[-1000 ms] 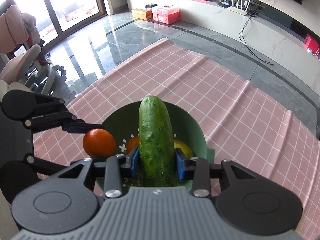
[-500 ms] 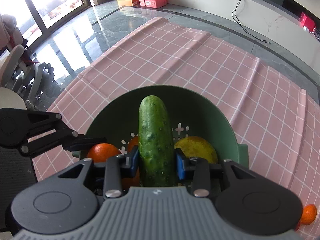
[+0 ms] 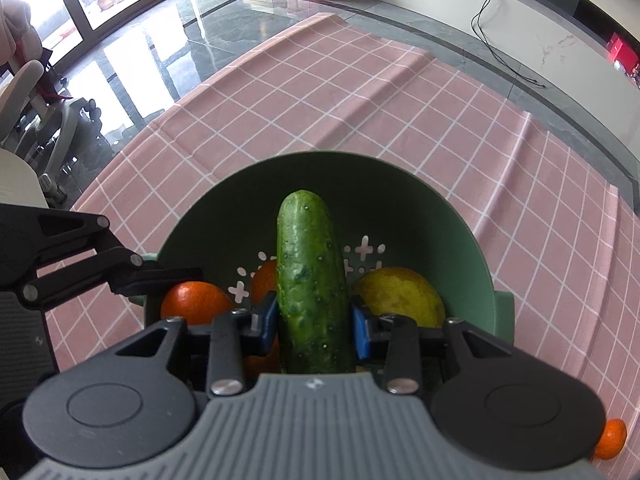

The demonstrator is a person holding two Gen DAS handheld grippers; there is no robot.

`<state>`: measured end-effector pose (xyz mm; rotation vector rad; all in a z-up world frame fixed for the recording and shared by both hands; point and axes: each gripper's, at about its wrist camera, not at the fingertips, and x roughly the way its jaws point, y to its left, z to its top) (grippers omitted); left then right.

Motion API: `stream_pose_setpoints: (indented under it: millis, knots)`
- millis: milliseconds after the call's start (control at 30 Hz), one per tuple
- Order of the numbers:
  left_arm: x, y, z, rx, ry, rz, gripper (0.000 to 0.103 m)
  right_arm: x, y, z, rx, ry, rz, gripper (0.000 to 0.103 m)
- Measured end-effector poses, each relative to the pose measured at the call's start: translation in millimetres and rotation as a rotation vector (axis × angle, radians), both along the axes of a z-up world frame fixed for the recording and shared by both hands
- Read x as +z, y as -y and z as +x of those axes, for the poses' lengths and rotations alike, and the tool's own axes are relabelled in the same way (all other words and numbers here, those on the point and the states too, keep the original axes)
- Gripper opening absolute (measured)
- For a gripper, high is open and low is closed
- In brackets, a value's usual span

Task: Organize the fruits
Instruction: 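Open both tools to release the cucumber and orange into the colander, then withdraw both tools from the colander toward the remaining fruits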

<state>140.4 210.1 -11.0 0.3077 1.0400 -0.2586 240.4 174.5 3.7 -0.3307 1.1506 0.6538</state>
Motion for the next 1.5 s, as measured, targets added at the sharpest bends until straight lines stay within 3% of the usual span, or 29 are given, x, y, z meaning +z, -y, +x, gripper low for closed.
stream_pose_setpoints:
  millis: [200,367,767,1067,1233,1333,1500]
  knots:
    - [8.3,-3.6,-0.6,0.011,0.022,-0.041,0.061,13.6,5.9,0.7,-0.007,0.028,0.034,0.039]
    - [22.1,-1.8,-2.8,0.029,0.043,-0.061,0.061,32.4,12.5,0.2,-0.013,0.046,0.058,0.039]
    - [70.3,29.3,-16.5,0.010,0.111,-0.019,0.061,78.4,59.9,-15.3,-0.041,0.093,0.108,0.039]
    - [104.0,67.3,-37.8,0.001,0.162,-0.039,0.061,122.4,134.7,-32.9,-0.080,0.148,0.169,0.039]
    - [105.6,88.5,-55.7,-0.001,0.173,-0.029,0.061,127.7,192.4,-45.5,-0.123,0.158,0.180,0.039]
    - [100.4,101.8,-72.0,0.079,0.202,-0.014,0.062,128.2,223.9,-61.3,-0.130,0.191,0.158,0.039]
    - [82.2,134.2,-100.4,0.191,0.243,-0.114,0.063,121.1,277.6,-92.4,-0.136,0.212,0.173,0.039]
